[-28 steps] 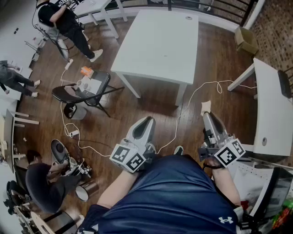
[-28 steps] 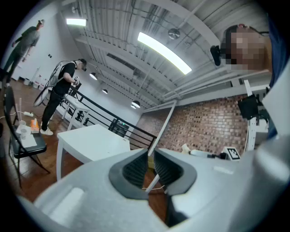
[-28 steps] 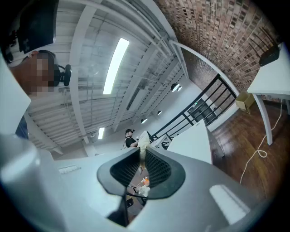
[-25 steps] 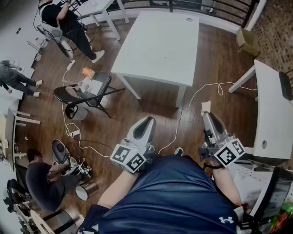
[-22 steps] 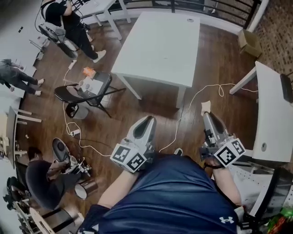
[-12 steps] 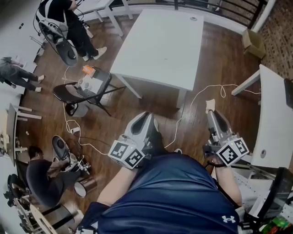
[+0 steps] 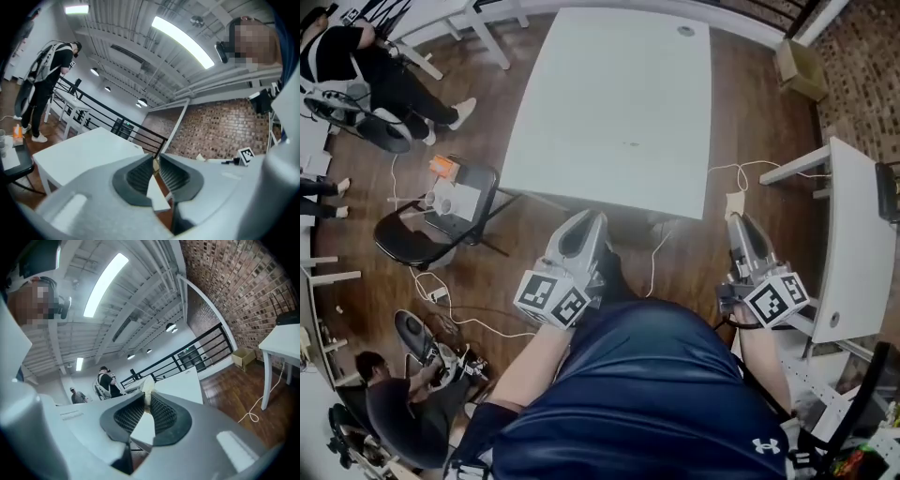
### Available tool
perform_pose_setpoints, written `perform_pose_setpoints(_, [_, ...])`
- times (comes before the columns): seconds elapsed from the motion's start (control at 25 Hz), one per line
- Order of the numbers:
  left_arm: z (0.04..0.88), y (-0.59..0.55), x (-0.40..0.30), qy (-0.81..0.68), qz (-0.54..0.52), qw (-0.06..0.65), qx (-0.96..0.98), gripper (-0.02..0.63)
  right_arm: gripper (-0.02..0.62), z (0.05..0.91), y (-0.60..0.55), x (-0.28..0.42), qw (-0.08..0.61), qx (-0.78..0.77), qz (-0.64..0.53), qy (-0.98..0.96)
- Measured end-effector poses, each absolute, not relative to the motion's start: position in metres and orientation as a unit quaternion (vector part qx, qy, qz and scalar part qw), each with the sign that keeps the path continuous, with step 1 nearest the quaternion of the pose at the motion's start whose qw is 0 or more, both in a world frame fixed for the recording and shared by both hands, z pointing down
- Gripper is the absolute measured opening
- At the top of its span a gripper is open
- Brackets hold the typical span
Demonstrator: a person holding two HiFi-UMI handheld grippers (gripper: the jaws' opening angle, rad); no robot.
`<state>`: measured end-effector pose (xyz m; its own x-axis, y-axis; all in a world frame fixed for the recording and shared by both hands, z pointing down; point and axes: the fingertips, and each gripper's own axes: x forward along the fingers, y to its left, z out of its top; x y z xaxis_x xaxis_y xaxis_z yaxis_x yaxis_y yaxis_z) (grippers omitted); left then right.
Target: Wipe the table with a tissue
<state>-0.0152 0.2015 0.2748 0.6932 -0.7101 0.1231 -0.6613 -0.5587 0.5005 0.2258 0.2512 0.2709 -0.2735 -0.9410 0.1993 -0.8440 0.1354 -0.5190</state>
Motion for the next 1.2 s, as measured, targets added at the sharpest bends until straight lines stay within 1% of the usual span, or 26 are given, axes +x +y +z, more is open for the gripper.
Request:
perform_pose_setpoints(0.28, [0.309,0.085,-0.045,-0.353,0.000,0.287,0.890,0.080,0.044,0.318,0.146,0.205,0.013,-0.630,-0.306,0.713])
perform_pose_setpoints(0.4, [0.333,0.055,-0.059,-0.359,0.007,0.293,0.886,0.092,0.044,0.347,0.122,0.204,-0.033,-0.628,-0.325,0.706])
perform_pose_setpoints(0.56, [0.352,0.035,-0.060,-0.374,0.025,0.308,0.874,0.095,0.044,0.376,0.099,0.214,-0.084,-0.614,-0.343,0.706])
perform_pose_setpoints(0.84, [0.363,0.027,-0.048,-0.404,0.075,0.323,0.852,0.100,0.044,0.435,0.069,0.217,-0.134,-0.561,-0.374,0.726])
perform_pose_setpoints(1.2, [0.382,0.024,-0.030,-0.406,0.089,0.338,0.844,0.120,0.044,0.490,0.057,0.223,-0.254,-0.497,-0.359,0.748])
